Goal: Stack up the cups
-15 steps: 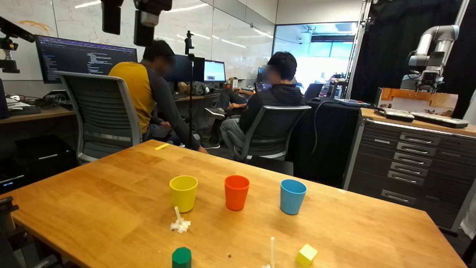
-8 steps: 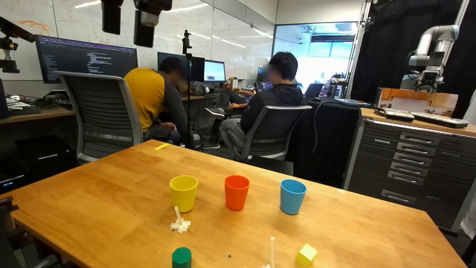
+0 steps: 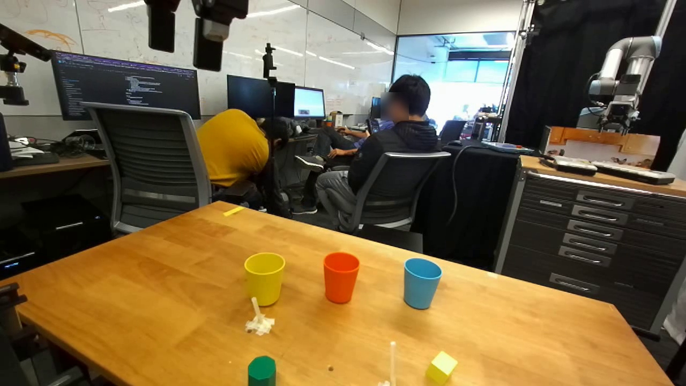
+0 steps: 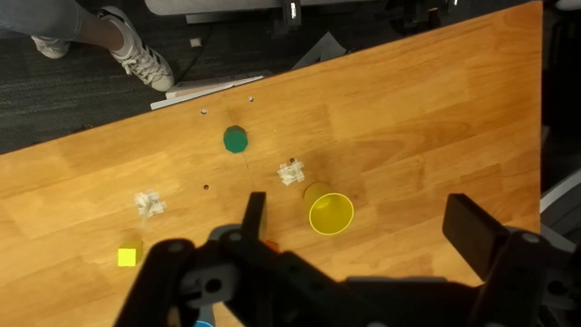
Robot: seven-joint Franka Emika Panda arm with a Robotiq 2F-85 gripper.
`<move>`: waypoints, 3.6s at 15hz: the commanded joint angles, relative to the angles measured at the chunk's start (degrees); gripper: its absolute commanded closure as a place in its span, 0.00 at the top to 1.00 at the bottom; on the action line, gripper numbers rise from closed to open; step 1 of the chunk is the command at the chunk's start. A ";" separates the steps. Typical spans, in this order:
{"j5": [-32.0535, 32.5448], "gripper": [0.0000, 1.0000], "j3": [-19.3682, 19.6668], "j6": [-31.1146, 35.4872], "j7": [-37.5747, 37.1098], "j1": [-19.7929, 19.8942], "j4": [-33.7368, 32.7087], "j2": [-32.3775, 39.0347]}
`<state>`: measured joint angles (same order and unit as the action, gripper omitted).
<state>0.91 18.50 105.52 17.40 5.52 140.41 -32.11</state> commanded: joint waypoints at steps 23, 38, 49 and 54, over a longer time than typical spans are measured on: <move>-13.50 1.00 -7.26 27.81 0.38 0.88 -16.75 33.71; -11.78 1.00 -13.31 37.29 2.71 2.49 -14.45 47.66; -8.97 1.00 -15.68 39.86 2.75 2.97 -14.53 53.13; -5.94 1.00 -15.21 41.01 1.85 2.46 -13.96 55.33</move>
<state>-7.43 4.19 144.54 19.34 7.13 126.20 22.05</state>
